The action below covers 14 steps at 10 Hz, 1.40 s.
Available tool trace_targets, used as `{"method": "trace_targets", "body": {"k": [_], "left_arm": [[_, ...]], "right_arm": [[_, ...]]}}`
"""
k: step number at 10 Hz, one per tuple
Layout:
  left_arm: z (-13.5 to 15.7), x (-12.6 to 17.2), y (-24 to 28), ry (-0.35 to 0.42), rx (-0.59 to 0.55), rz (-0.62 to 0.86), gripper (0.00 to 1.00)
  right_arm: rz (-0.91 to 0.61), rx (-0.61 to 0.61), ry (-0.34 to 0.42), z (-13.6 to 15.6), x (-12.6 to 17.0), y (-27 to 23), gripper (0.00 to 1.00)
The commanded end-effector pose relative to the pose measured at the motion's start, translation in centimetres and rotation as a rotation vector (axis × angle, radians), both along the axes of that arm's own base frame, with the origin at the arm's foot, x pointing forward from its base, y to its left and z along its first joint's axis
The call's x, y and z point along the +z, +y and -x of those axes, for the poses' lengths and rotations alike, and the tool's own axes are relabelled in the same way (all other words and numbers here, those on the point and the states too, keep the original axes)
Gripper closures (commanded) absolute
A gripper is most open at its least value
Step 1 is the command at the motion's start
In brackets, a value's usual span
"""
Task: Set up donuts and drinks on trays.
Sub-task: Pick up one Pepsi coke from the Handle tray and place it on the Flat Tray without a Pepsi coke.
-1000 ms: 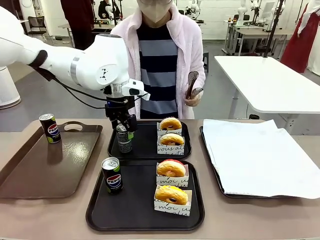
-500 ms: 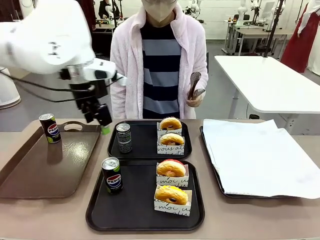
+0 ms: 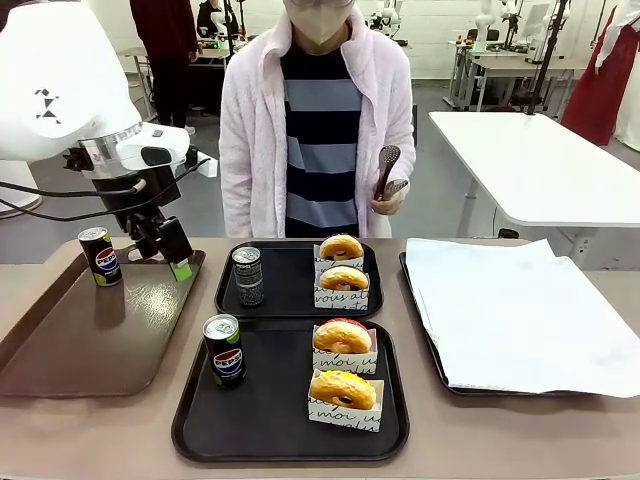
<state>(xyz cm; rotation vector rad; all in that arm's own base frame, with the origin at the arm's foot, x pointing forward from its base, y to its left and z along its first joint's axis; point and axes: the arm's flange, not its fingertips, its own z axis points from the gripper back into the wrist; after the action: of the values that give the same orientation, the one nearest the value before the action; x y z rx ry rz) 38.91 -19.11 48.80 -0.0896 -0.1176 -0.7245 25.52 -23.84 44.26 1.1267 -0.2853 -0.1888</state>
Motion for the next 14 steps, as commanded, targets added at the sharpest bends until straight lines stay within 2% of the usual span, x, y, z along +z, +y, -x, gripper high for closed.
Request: {"method": "trace_targets", "body": {"k": [1, 3, 4, 6, 7, 8, 13, 14], "left_arm": [[0.2, 0.0, 0.4, -0.001, 0.007, 0.000, 0.00], [0.4, 1.6, 9.5, 0.019, 0.183, 0.026, 0.00], [1.5, 2.0, 13.3, 0.027, 0.256, 0.028, 0.00], [1.8, 2.4, 18.6, 0.052, 0.340, -0.048, 0.00], [1.9, 2.4, 19.7, 0.023, 0.415, -0.079, 0.00], [1.8, 2.4, 18.1, 0.040, 0.322, 0.001, 0.00], [2.0, 2.6, 18.1, 0.040, 0.319, -0.014, 0.00], [-0.5, 1.9, 22.0, 0.267, 0.306, 0.266, 0.00]], "right_arm": [[-0.012, 0.001, -0.021, -0.1, 0.0, -0.1, 0.00], [-0.012, 0.001, -0.021, -0.1, 0.0, -0.1, 0.00], [-0.012, 0.001, -0.021, -0.1, 0.0, -0.1, 0.00], [-0.012, 0.001, -0.021, -0.1, 0.0, -0.1, 0.00], [-0.012, 0.001, -0.021, -0.1, 0.0, -0.1, 0.00], [-0.012, 0.001, -0.021, -0.1, 0.0, -0.1, 0.00], [-0.012, 0.001, -0.021, -0.1, 0.0, -0.1, 0.00], [-0.012, 0.001, -0.021, -0.1, 0.0, -0.1, 0.00]]}}
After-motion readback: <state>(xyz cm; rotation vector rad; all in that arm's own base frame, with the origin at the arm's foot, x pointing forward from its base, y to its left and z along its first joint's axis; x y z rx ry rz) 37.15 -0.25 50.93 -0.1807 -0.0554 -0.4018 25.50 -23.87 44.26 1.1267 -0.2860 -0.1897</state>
